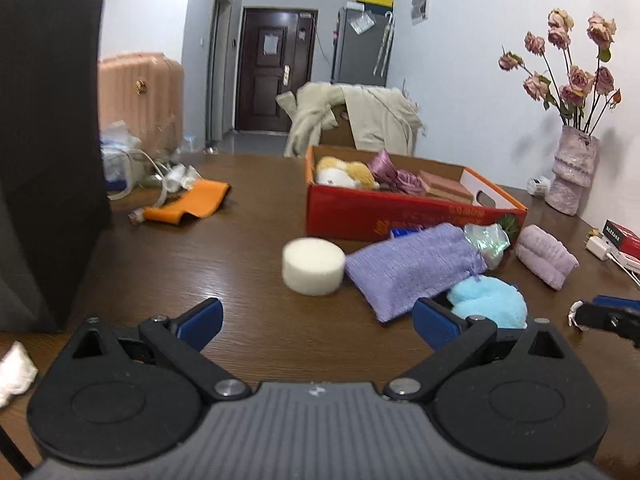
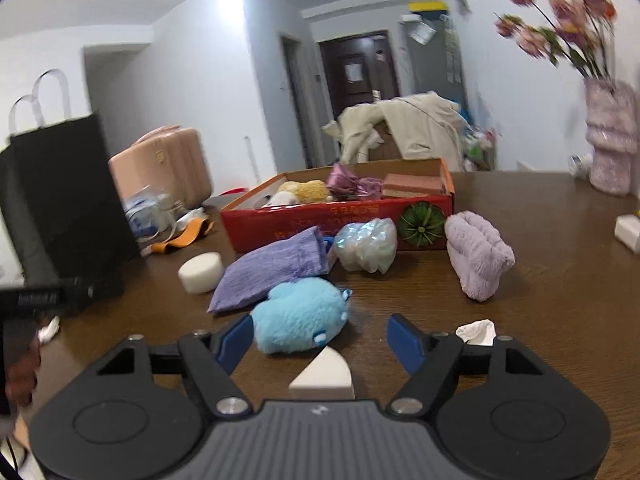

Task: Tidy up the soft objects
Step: 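Withdraw both tools from the box back over the table, then close the left tool on the purple knit pouch while the right tool grips it too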

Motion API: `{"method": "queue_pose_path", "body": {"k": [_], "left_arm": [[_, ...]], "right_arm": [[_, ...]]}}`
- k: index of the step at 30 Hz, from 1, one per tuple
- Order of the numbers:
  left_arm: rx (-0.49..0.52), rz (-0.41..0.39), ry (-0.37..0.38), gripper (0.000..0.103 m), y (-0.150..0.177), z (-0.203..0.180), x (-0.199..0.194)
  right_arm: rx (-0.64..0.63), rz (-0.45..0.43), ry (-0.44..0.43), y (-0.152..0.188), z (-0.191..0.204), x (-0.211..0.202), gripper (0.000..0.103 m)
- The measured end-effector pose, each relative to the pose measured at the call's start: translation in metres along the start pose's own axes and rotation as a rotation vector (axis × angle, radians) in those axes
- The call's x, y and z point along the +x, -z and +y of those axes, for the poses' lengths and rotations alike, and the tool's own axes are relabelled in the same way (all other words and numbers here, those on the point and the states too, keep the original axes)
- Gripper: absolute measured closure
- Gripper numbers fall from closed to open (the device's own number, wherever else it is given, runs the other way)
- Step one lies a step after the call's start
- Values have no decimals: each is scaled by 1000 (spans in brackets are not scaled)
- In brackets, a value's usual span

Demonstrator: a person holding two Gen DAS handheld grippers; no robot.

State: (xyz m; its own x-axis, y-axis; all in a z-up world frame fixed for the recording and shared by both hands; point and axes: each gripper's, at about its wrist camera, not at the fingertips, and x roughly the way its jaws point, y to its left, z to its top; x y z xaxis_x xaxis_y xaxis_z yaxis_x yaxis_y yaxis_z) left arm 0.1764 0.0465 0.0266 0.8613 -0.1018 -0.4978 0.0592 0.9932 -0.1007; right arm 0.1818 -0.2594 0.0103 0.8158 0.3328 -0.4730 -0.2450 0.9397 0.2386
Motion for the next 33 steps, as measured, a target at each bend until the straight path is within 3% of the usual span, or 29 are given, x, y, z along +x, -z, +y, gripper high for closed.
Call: {"method": "queue_pose_path", "body": {"k": [5, 8, 12, 17, 19, 21, 22, 23, 24, 30, 33], "left_arm": [[39, -3, 148, 0, -8, -25, 27], [32, 35, 153, 5, -15, -29, 54], [-49, 109, 216, 13, -17, -18, 82], [-98, 135, 253, 24, -15, -12, 111], [-112, 135, 283, 37, -16, -12, 116], [-124, 140, 329, 64, -16, -12, 121], [-123, 139, 337, 67, -16, -13, 121], [-113, 130, 331, 80, -16, -14, 120], [-97, 118, 332, 96, -16, -17, 117], [-44, -12, 428, 102, -25, -23, 61], [1, -17, 465, 101, -17, -20, 31]], "right_arm": [[-6, -10, -59, -28, 12, 40, 29], [-21, 17, -37, -42, 19, 74, 29], [-15, 88, -18, -53, 18, 118, 31], [100, 154, -75, -61, -1, 160, 32], [169, 187, -119, -59, -9, 170, 42], [185, 198, -123, -57, -12, 172, 74], [176, 194, -115, -56, -11, 170, 81], [174, 176, -109, -56, -11, 165, 95], [171, 156, -116, -58, -10, 160, 99], [79, 68, -202, -65, 20, 101, 101], [36, 83, -192, -50, 37, 70, 101]]}}
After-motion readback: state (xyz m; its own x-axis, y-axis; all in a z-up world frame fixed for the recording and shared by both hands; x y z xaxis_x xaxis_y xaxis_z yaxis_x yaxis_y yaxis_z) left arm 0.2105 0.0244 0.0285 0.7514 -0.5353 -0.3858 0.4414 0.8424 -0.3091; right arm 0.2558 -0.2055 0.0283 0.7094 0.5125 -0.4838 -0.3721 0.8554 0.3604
